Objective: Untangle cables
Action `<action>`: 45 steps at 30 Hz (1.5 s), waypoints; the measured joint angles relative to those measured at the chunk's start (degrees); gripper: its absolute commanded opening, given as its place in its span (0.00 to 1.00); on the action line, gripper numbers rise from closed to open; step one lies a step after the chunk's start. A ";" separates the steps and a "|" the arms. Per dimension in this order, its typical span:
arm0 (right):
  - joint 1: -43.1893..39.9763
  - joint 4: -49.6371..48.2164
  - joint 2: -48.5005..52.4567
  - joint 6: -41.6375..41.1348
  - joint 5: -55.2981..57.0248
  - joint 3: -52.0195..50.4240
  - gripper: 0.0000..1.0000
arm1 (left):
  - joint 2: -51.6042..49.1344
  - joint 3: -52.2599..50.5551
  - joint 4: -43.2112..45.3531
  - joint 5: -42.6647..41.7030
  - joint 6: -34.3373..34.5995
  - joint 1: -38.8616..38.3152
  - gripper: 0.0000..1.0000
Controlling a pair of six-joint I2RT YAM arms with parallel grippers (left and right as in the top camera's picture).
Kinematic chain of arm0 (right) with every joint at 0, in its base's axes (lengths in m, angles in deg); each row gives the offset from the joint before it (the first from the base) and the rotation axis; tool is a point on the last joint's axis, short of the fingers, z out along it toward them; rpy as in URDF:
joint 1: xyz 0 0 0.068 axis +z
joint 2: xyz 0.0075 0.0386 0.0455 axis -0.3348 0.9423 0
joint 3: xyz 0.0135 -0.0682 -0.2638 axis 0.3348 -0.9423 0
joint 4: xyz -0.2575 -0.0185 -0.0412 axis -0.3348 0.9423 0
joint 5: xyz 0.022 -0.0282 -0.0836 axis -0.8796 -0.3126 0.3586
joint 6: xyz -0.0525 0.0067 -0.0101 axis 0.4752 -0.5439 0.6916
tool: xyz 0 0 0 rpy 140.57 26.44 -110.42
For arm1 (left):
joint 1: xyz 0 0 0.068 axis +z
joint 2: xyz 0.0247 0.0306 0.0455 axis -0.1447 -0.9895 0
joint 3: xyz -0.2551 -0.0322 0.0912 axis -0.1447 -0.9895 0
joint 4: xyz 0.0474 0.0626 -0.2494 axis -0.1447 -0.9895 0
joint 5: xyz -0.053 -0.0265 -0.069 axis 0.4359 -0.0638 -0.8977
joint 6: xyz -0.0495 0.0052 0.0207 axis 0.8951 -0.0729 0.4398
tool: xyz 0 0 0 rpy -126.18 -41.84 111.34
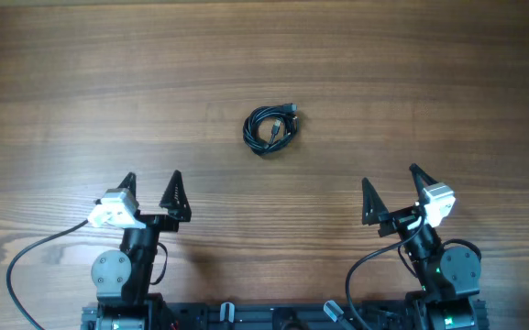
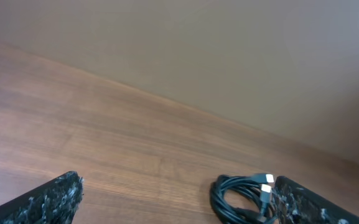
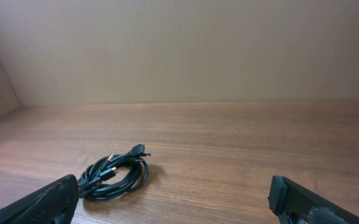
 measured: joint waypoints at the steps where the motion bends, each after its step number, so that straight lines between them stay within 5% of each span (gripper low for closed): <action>1: 0.00 0.00 0.02 -0.20 -0.04 0.00 1.00 | -0.07 0.02 0.13 -0.57 -0.39 0.00 1.00; 11: 0.00 11.43 3.26 -0.48 -2.40 7.63 1.00 | -15.74 10.95 0.22 -5.60 -1.46 0.00 1.00; 21: 0.00 29.49 6.58 3.10 -2.69 26.08 1.00 | -46.05 30.12 0.31 -14.91 -1.49 0.00 1.00; 29: 0.00 30.64 6.64 -4.39 -6.97 28.09 1.00 | -62.49 33.99 1.79 -20.28 0.37 -1.68 1.00; 37: 0.00 34.86 8.35 -12.68 -9.51 28.22 1.00 | -66.88 34.05 2.14 -23.65 0.57 -1.88 0.99; 45: 0.00 41.51 22.10 -13.16 -10.14 34.23 1.00 | -66.95 37.64 0.20 -23.21 0.55 -2.12 0.95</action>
